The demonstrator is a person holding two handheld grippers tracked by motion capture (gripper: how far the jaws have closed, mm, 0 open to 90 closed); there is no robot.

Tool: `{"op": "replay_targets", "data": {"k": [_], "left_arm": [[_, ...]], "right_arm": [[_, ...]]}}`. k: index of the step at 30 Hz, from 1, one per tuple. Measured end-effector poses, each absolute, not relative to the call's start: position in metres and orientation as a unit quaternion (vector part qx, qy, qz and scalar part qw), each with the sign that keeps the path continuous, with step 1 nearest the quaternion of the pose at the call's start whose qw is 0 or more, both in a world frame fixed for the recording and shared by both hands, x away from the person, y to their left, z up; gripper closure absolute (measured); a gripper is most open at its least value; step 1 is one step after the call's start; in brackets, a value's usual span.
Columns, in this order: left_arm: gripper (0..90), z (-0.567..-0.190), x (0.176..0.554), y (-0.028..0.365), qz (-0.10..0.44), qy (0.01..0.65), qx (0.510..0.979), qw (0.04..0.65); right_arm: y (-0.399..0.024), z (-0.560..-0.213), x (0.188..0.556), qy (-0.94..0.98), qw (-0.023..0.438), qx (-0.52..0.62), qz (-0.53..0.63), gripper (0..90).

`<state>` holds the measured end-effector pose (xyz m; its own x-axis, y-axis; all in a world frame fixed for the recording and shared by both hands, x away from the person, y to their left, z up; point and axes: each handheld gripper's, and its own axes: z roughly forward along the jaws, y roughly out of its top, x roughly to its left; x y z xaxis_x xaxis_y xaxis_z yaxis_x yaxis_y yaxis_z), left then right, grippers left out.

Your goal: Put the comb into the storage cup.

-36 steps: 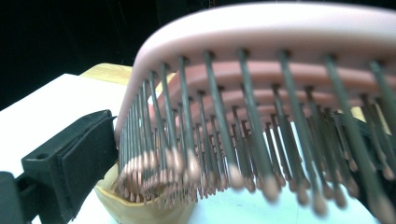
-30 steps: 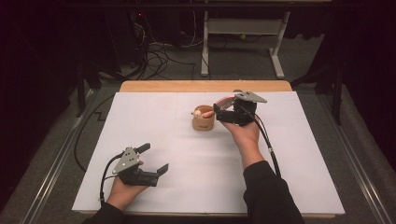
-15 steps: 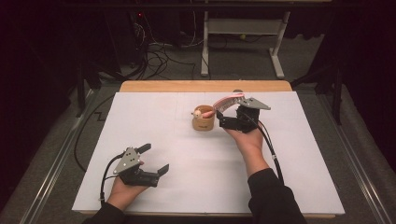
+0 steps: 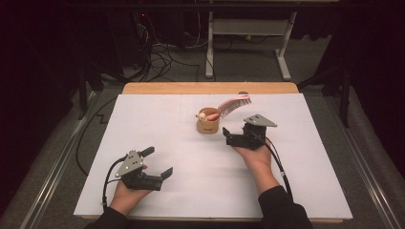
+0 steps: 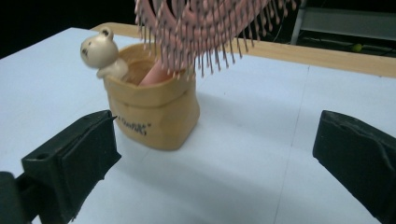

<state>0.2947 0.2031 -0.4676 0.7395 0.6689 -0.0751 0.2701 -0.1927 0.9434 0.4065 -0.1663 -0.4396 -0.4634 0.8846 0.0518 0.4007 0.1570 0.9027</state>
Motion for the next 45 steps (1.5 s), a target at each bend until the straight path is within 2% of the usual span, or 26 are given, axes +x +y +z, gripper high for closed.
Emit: {"op": "replay_targets", "data": {"k": [14,28,45], "left_arm": [[0.0,-0.468,0.295,0.209,0.178,0.319,0.75,0.552],[0.0,-0.468,0.293,0.217,0.174,0.334,0.736,0.563],[0.0,-0.469,0.288,0.219,0.173,0.342,0.73,0.565]], "right_arm": [[-0.191,-0.454,0.359,0.711,0.26,0.436,0.486,0.1],[-0.241,-0.454,0.307,0.693,0.289,0.43,0.501,0.1],[-0.284,-0.455,0.264,0.667,0.301,0.421,0.536,0.1]]}}
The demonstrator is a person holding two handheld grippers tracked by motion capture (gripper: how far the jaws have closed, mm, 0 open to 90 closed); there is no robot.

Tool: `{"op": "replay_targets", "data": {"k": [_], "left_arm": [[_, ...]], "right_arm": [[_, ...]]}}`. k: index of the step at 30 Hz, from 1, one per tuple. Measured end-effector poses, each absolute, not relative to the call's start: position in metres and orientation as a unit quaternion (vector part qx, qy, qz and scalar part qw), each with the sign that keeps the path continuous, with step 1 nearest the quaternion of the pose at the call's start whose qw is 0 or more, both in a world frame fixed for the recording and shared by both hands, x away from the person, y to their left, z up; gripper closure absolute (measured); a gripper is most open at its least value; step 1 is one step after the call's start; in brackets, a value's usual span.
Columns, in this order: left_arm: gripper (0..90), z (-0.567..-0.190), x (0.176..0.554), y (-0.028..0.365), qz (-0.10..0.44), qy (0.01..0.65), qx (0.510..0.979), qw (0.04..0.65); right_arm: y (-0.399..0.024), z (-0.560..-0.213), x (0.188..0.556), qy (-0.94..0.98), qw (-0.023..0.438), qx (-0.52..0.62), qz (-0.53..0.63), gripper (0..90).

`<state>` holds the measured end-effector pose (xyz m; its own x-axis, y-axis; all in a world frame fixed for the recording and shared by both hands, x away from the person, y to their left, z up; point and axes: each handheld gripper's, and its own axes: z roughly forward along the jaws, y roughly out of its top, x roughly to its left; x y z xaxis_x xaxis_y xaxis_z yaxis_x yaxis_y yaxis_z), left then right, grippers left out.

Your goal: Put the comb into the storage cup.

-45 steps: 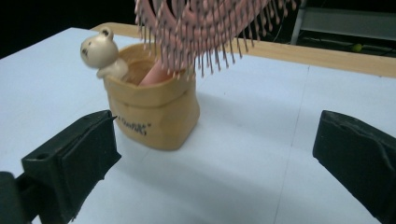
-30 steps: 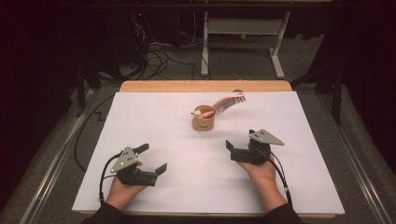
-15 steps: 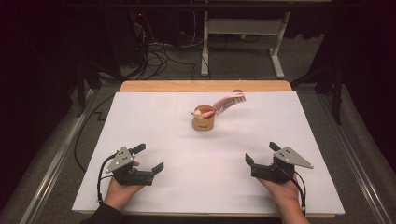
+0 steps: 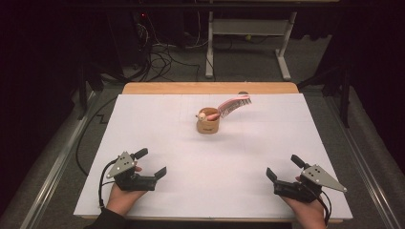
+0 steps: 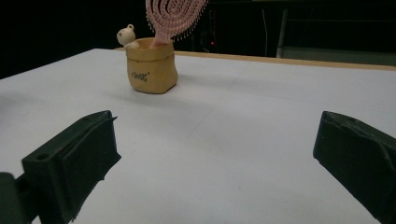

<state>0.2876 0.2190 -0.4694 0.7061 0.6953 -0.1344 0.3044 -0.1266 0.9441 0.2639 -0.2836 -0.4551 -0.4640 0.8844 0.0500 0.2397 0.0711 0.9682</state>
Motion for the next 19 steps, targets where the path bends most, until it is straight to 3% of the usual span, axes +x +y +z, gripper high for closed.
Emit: {"op": "replay_targets", "data": {"k": [19], "left_arm": [[0.0,-0.466,0.2862,0.2217,0.181,0.34,0.73,0.565]], "right_arm": [[-0.2819,-0.4573,0.2644,0.663,0.307,0.424,0.534,0.1]]}}
